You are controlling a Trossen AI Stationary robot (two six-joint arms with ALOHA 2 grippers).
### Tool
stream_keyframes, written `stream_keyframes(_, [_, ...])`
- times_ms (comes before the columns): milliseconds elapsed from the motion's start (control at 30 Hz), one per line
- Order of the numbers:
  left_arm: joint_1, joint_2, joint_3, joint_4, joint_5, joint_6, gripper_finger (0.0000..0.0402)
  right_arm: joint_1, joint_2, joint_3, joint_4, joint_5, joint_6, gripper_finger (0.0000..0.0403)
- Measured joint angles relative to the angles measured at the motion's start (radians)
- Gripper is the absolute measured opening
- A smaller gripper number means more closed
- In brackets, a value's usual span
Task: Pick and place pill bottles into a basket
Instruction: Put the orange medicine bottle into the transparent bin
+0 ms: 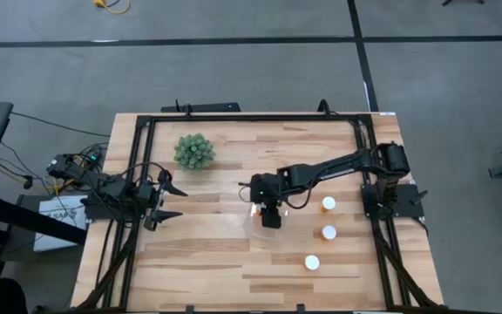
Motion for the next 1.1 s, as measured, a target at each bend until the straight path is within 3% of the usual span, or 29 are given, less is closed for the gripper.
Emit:
stream_keyframes(167, [0.0,0.007,0.0,0.0,-0.001,0.0,0.0277,0.022,0.046,0.01,-0.006,0.004,-0.009,0.0198])
stream_keyframes(467, [0.0,0.011,0.0,0.0,-0.001,0.0,0.0277,0.019,0.046,0.013,0.026,0.024,-0.057,0.0175])
stream_keyframes(667, [0.0,0.011,0.0,0.0,-0.001,0.0,0.0277,0.005,0.044,0.014,0.026,0.054,-0.065,0.0208])
stream_keyframes(967, [0.0,0.011,0.0,0.0,-0.001,0.0,0.0277,0.005,0.044,0.014,0.042,0.051,-0.118,0.0202])
stream_keyframes(1100, [0.0,0.011,0.0,0.0,-0.001,0.0,0.0277,0.005,0.043,0.014,0.043,0.051,-0.119,0.0218])
